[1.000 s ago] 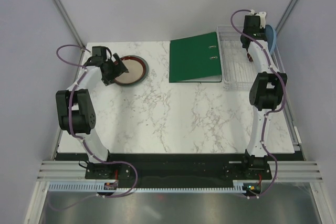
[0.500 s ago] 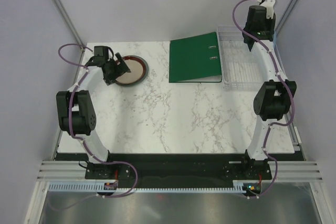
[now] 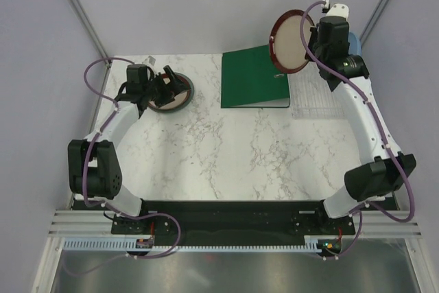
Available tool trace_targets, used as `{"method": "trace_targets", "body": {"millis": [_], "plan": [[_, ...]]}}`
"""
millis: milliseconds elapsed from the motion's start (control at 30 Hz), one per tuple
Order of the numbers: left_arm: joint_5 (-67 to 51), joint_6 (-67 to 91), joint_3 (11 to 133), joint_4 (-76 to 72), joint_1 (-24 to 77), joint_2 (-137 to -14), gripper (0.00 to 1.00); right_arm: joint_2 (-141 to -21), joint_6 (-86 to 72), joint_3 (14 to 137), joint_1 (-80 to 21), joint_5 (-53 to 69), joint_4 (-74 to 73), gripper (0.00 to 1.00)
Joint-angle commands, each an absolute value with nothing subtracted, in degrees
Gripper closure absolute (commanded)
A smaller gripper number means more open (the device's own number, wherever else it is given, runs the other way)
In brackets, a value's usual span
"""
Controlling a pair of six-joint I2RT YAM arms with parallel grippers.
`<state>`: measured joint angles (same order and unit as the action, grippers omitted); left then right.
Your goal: Unload the plates from the dish rack
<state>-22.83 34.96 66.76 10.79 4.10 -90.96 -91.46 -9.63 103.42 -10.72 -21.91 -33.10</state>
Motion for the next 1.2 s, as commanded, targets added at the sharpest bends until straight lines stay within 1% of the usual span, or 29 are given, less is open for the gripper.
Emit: {"method": "trace_targets", "body": {"millis": [0, 100, 267, 333, 433, 933, 1167], "plan": [[-27.0, 38.9, 63.2, 1.9, 4.8, -86.7, 0.0, -83.3, -21.9, 99.7, -10.7, -5.1, -28.1, 1.0], [-28.6, 41.5, 59.5, -3.0, 5.2, -85.1, 0.0, -80.9, -25.1, 96.4, -11.1, 1.6, -26.7, 1.0], [-32.2, 47.5, 55.1, -15.5, 6.2, -85.1, 0.0, -78.0, -29.6, 92.2, -11.4, 8.7, -23.0, 1.0], [-33.4, 48.8, 54.8, -19.1, 7.4, -85.6, 0.0, -77.0, -31.6, 90.4, -11.8, 11.4, -21.7, 1.0], [-33.0, 48.6, 56.0, -19.9, 9.7, -85.9, 0.0, -75.5, -33.5, 87.7, -12.7, 13.1, -20.0, 1.0], [-30.3, 49.7, 59.5, -23.5, 17.7, -88.7, 0.0, -74.8, -35.2, 82.4, -17.7, 14.0, -17.6, 1.0], [-27.9, 49.1, 59.1, -22.5, 18.1, -84.9, 0.0, -74.2, -34.8, 80.9, -18.2, 11.6, -17.3, 1.0]]}}
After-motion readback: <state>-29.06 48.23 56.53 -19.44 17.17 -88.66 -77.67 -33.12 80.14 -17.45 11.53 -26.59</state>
